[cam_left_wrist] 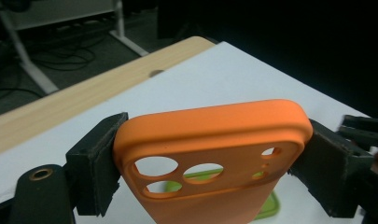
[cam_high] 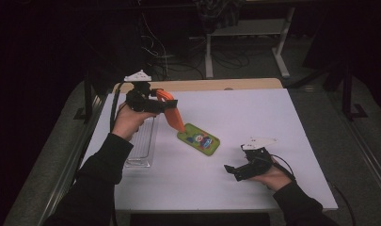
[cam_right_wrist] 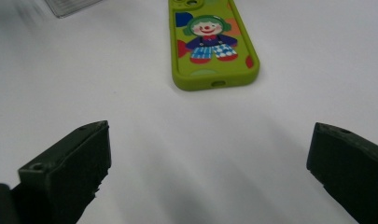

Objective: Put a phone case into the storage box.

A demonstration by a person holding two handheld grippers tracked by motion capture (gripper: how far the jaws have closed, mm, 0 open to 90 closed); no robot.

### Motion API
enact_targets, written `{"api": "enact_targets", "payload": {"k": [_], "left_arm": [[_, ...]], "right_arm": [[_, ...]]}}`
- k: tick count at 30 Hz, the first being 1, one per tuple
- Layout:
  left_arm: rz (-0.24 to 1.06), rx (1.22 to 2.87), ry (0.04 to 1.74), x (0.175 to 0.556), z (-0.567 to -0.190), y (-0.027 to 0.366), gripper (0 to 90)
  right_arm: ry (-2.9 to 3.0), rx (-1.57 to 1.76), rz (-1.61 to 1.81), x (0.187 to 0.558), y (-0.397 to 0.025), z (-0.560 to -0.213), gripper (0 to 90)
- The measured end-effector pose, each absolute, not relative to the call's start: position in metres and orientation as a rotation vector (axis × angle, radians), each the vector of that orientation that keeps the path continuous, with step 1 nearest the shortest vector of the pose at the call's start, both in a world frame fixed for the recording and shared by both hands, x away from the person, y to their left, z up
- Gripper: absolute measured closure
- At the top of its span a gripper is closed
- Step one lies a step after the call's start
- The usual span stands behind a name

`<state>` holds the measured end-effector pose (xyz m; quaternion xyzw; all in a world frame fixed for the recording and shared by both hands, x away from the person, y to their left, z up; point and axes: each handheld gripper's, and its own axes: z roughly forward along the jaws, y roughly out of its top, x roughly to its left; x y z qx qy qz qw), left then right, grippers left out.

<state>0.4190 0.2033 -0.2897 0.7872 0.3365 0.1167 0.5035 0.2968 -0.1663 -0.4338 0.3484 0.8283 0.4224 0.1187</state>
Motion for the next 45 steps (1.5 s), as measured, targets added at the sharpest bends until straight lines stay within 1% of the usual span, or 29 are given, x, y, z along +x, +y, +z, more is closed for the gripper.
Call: {"api": "enact_targets", "payload": {"k": [10,16,25,33,36,39,43,45], "left_arm": [[0.395,1.896,0.87,0.427,-0.269,0.238,16.3],[0.432,1.892,0.922,0.434,-0.266,0.257,16.3],[0.476,1.925,1.043,0.458,-0.277,0.274,16.2],[0.532,1.942,1.149,0.484,-0.295,0.271,16.0],[0.554,1.975,1.178,0.493,-0.306,0.268,15.9],[0.542,1.993,1.205,0.502,-0.316,0.266,15.8],[0.575,2.021,1.235,0.512,-0.327,0.264,15.7],[0.566,2.016,1.26,0.515,-0.331,0.265,15.7]], "right_arm": [[2.428,1.002,1.229,0.285,-0.18,-0.44,0.0],[2.421,1.007,1.224,0.284,-0.181,-0.44,0.0],[2.422,1.008,1.228,0.285,-0.181,-0.44,0.0],[2.421,1.001,1.236,0.285,-0.182,-0.439,0.0],[2.42,1.005,1.241,0.284,-0.182,-0.439,0.0],[2.42,0.999,1.245,0.284,-0.183,-0.439,0.0],[2.421,0.996,1.244,0.284,-0.183,-0.439,0.0],[2.42,0.989,1.247,0.284,-0.183,-0.439,0.0]]}}
